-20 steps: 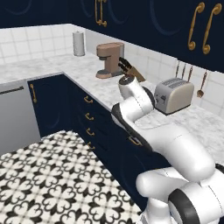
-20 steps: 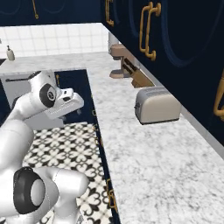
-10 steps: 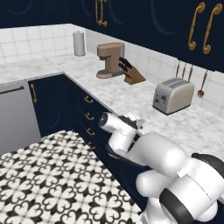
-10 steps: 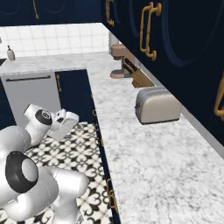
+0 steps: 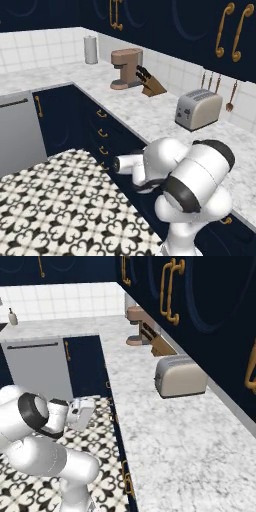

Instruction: Take a straw from the drawer in front and place it inside the glass cup on the dining counter.

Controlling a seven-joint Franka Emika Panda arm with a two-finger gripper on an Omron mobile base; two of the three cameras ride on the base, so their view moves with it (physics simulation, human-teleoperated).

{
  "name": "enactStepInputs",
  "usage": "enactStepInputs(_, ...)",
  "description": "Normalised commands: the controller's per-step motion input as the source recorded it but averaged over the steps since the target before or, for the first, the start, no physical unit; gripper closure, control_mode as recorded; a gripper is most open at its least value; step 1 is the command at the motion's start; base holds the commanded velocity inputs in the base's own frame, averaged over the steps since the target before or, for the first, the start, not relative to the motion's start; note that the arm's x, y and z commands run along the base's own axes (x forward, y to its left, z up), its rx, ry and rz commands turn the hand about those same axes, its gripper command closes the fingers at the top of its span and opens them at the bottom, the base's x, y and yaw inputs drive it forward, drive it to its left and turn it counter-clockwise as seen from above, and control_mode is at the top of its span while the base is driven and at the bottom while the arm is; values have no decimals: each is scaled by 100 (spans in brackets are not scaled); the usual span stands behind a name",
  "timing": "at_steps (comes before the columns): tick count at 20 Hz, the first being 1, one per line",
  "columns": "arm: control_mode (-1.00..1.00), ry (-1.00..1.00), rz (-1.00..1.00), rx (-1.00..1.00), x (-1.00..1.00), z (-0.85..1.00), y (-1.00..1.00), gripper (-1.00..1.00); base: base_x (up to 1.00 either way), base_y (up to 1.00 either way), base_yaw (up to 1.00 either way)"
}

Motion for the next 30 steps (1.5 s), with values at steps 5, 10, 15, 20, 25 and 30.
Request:
enactStepInputs(5,-100,0,-10,-16,64,-47,-18,-100,0,0,0)
enactStepInputs(10,-100,0,-12,-15,59,-38,-8,-100,0,0,0)
enactStepInputs(15,-100,0,-11,-14,48,-42,-8,-100,0,0,0)
enactStepInputs(20,-100,0,-8,-3,38,-30,-29,-100,0,0,0)
enactStepInputs(25,-100,0,0,4,37,-25,-34,-100,0,0,0)
enactStepInputs(30,-100,0,9,16,48,-17,-16,-100,0,0,0)
